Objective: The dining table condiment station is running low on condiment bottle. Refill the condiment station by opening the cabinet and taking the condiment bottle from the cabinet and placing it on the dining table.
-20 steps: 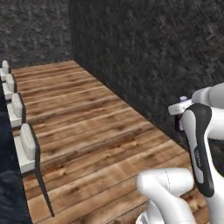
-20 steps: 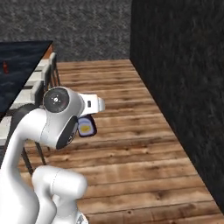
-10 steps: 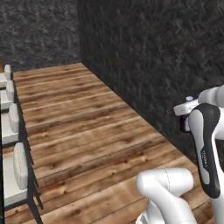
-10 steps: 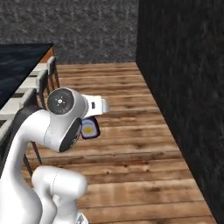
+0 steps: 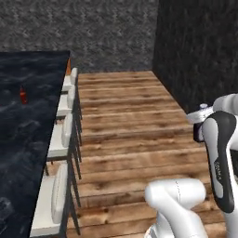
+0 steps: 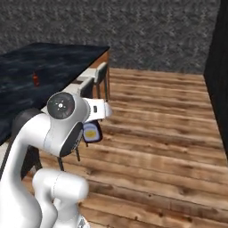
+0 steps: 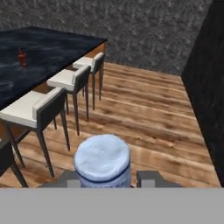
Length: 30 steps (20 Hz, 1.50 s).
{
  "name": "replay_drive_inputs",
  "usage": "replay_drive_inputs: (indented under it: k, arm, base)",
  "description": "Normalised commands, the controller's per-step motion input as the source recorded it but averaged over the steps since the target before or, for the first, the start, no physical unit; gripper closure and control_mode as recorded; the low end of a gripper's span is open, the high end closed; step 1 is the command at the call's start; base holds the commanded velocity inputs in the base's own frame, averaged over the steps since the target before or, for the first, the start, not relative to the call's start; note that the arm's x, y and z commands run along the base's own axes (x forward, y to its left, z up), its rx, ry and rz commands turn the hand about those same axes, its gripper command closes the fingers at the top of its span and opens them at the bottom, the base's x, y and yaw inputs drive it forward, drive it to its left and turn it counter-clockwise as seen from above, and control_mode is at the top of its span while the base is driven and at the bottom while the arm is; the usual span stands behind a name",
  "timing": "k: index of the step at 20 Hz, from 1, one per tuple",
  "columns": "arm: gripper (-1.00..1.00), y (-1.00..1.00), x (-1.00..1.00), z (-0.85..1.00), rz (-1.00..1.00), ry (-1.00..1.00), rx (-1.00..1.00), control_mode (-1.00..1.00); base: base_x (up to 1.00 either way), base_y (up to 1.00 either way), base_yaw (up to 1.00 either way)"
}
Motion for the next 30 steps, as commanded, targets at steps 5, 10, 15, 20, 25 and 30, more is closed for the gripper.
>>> replay_drive_inputs:
  k: [5, 10, 15, 20, 25, 30]
  arm:
    - [1.00, 0.00, 0.00, 0.00, 0.00, 0.00, 0.00, 1.00]
    - [1.00, 0.00, 0.00, 0.00, 0.00, 0.00, 0.00, 1.00]
    - [1.00, 0.00, 0.00, 0.00, 0.00, 0.00, 0.00, 1.00]
    - [1.00, 0.00, 0.00, 0.00, 0.00, 0.00, 0.00, 1.00]
    - [1.00, 0.00, 0.00, 0.00, 0.00, 0.00, 0.00, 1.00]
    - [1.00, 0.00, 0.00, 0.00, 0.00, 0.00, 0.00, 1.00]
  base:
    - [1.00, -0.12, 0.63]
    - [1.00, -0.20, 0.67]
    - [1.00, -0.39, 0.64]
    - [0.90, -0.62, 0.57]
    - [0.69, -0.80, 0.47]
    - [0.85, -0.50, 0.40]
